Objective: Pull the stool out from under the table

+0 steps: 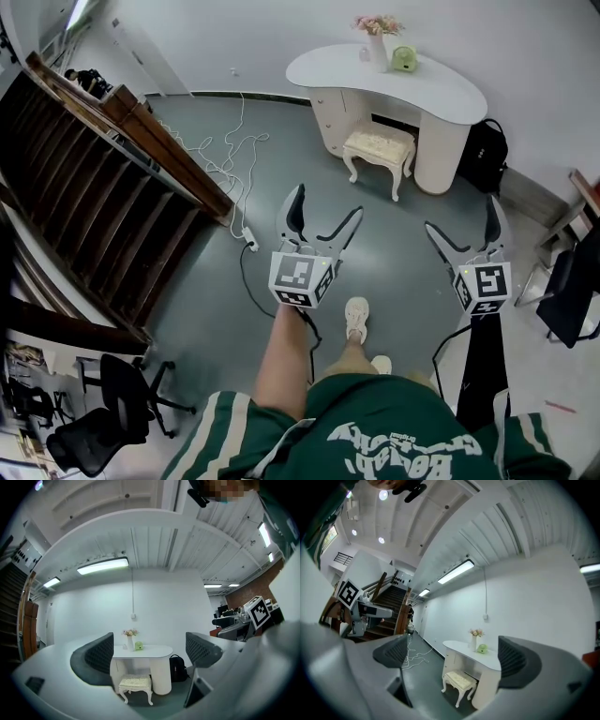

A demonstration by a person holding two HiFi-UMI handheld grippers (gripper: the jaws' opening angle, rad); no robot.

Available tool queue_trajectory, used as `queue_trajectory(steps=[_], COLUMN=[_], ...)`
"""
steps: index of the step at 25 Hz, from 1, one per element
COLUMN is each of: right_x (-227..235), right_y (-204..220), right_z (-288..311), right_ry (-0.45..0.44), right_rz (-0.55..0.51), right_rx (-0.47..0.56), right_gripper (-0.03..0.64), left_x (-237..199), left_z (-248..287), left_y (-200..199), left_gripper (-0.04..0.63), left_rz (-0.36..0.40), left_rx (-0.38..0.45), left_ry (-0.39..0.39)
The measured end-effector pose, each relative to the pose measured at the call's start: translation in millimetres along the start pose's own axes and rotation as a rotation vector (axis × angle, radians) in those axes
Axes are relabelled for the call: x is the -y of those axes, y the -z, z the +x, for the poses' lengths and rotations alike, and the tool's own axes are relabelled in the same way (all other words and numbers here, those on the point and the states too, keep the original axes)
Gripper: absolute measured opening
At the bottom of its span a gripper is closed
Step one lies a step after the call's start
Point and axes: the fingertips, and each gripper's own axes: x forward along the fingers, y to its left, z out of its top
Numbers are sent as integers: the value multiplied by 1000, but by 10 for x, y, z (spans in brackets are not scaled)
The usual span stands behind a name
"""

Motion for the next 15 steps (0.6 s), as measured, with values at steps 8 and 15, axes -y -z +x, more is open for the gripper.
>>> queue_trajectory(steps=[8, 15], right_x=[100, 172], right_y=[110, 94], right_z=[605, 1236], right_ry=[-18, -7], right_rz=[-36, -73], right_rx=[-37, -54], right_gripper=[598, 598], left_x=[-325, -718], left_z=[568, 1108], left_y=[128, 166], left_gripper=[460, 460], left_rz=[-18, 7], left_rx=[-3, 0], left_ry=[28, 74])
